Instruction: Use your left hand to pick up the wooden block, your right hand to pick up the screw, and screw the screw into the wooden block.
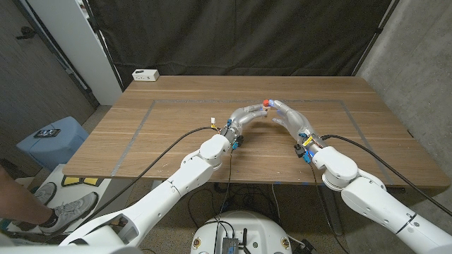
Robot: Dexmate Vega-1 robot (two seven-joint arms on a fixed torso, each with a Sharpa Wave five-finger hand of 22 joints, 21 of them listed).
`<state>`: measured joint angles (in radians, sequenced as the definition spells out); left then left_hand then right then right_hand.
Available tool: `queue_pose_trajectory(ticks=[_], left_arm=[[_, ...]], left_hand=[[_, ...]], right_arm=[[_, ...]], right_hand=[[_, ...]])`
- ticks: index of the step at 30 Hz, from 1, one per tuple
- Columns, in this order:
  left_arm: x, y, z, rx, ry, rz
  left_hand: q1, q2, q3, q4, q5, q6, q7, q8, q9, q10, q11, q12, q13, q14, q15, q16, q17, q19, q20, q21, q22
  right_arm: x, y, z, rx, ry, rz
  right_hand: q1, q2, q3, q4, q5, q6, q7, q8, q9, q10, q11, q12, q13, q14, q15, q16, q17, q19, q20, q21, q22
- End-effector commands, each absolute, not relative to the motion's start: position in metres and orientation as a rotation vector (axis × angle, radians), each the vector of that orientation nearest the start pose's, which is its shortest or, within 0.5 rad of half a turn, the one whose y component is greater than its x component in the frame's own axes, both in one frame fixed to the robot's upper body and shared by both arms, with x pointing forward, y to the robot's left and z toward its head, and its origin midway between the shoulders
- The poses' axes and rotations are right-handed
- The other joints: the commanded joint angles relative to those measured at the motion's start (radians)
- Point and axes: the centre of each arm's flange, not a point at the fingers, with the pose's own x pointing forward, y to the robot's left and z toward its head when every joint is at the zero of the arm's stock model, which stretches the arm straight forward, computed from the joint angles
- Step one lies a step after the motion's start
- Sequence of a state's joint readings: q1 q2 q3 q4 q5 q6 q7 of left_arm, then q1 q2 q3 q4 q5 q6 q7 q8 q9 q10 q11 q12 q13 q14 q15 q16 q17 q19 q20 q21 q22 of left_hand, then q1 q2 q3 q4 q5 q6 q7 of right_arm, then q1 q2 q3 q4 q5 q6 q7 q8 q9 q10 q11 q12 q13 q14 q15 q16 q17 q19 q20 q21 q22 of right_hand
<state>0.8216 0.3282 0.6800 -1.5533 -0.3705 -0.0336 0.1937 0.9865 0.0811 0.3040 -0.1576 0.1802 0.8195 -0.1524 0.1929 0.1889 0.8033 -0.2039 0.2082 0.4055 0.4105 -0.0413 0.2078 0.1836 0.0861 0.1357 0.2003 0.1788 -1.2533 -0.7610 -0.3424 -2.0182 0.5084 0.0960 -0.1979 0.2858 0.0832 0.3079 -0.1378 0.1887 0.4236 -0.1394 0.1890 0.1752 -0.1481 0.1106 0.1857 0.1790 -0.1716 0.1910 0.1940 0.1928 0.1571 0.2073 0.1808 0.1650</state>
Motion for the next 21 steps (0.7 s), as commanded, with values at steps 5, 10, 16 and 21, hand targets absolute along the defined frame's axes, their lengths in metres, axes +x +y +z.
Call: queue_pose_trajectory(ticks=[5, 10, 16, 21], left_arm=[[0.6023, 0.0501, -0.0481, 0.144, -0.523, -0.424], [0.6016, 0.0512, -0.0483, 0.145, -0.523, -0.424], [0.6013, 0.0516, -0.0481, 0.143, -0.526, -0.424], [0.6008, 0.0515, -0.0494, 0.140, -0.524, -0.425]], left_hand=[[0.004, 0.009, 0.003, 0.003, 0.008, 0.013, 0.007, 0.005, 0.002, 0.011, 0.002, 0.005, 0.002, 0.007, -0.061, 0.007, 0.002, 0.003, 0.005, 0.004, 0.004], [0.004, 0.010, 0.003, 0.003, 0.008, 0.012, 0.006, 0.004, 0.002, 0.011, 0.001, 0.005, 0.003, 0.007, -0.060, 0.007, 0.002, 0.003, 0.005, 0.004, 0.004], [0.003, 0.009, 0.003, 0.003, 0.008, 0.011, 0.006, 0.004, 0.002, 0.011, 0.001, 0.005, 0.003, 0.007, -0.060, 0.007, 0.002, 0.004, 0.005, 0.004, 0.004], [0.003, 0.009, 0.003, 0.003, 0.008, 0.010, 0.008, 0.004, 0.002, 0.010, 0.001, 0.005, 0.003, 0.007, -0.060, 0.007, 0.002, 0.004, 0.006, 0.004, 0.004]], right_arm=[[0.5031, -0.2059, -0.0640, -0.179, -0.582, 0.352], [0.5027, -0.2045, -0.0653, -0.168, -0.586, 0.351], [0.5020, -0.2045, -0.0656, -0.159, -0.590, 0.341], [0.5005, -0.2085, -0.0649, -0.159, -0.596, 0.327]], right_hand=[[-0.003, 0.007, 0.003, -0.002, -0.003, 0.011, -0.002, 0.005, 0.003, -0.002, -0.003, 0.006, 0.003, -0.037, -0.003, 0.004, 0.002, -0.004, 0.005, 0.004, 0.003], [-0.003, 0.008, 0.003, -0.002, -0.003, 0.010, -0.004, 0.003, 0.003, -0.003, -0.003, 0.006, 0.003, -0.037, -0.004, 0.004, 0.002, -0.005, 0.005, 0.003, 0.003], [-0.003, 0.009, 0.003, -0.001, -0.003, 0.010, -0.004, 0.003, 0.003, -0.002, -0.004, 0.006, 0.003, -0.037, -0.005, 0.005, 0.002, -0.006, 0.004, 0.003, 0.003], [-0.002, 0.010, 0.004, -0.002, -0.003, 0.013, -0.006, 0.003, 0.004, 0.000, -0.002, 0.007, 0.003, -0.035, -0.004, 0.005, 0.002, -0.006, 0.004, 0.004, 0.003]])
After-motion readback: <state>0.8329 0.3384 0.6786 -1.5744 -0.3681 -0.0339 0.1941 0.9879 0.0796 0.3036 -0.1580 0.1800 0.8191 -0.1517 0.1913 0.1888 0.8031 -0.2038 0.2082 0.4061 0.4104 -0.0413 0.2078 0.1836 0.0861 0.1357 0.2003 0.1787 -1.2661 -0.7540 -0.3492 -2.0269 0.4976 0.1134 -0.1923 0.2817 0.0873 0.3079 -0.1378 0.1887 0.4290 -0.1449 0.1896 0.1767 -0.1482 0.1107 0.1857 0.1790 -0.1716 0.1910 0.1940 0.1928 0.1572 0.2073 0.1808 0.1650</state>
